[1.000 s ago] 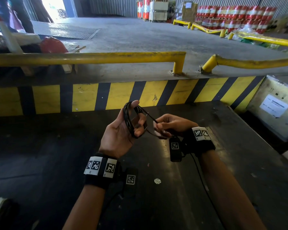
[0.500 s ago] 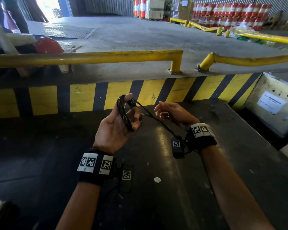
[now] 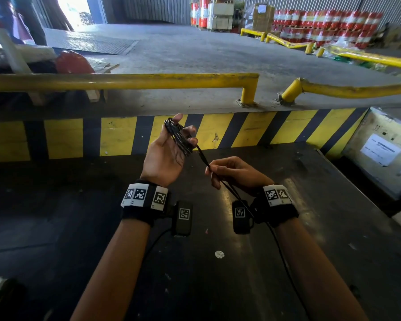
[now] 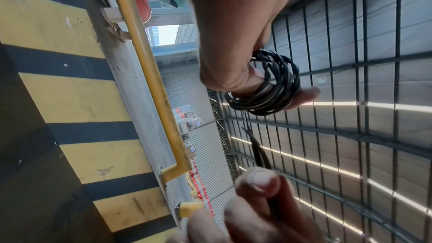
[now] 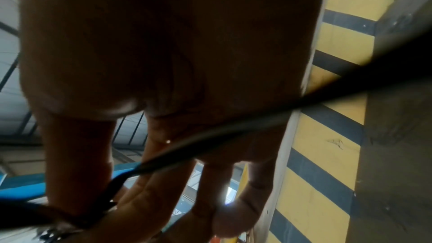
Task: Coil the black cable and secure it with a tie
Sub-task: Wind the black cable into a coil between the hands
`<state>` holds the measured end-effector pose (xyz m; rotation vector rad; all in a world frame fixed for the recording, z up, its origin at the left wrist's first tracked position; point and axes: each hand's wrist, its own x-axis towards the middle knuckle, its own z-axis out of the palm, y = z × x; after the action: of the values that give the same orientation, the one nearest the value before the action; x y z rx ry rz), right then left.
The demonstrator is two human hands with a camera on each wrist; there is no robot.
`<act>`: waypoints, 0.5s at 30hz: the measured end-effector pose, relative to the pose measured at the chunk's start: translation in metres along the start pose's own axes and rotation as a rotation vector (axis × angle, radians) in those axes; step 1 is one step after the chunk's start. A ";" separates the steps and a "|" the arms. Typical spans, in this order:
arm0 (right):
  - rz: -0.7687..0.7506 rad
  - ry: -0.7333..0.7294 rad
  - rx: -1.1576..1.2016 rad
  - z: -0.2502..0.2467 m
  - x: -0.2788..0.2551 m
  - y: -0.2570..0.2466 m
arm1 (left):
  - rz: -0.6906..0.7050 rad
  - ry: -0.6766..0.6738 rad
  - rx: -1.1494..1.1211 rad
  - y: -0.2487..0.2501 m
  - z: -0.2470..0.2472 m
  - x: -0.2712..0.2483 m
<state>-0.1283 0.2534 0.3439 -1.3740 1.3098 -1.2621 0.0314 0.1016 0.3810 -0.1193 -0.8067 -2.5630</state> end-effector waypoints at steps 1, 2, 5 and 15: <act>-0.001 -0.014 -0.011 -0.001 -0.001 -0.003 | 0.004 0.002 0.003 0.001 -0.002 0.001; -0.002 -0.018 -0.014 -0.002 -0.003 -0.004 | 0.011 0.005 -0.001 0.002 -0.005 0.001; 0.016 0.005 0.049 -0.004 -0.007 -0.005 | 0.015 0.001 -0.040 0.006 -0.014 -0.001; -0.021 0.157 -0.269 0.013 0.000 -0.004 | 0.024 -0.031 0.105 0.004 -0.014 -0.007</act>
<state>-0.1152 0.2528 0.3462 -1.4993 1.6253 -1.2626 0.0397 0.0935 0.3702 -0.1349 -0.9438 -2.4960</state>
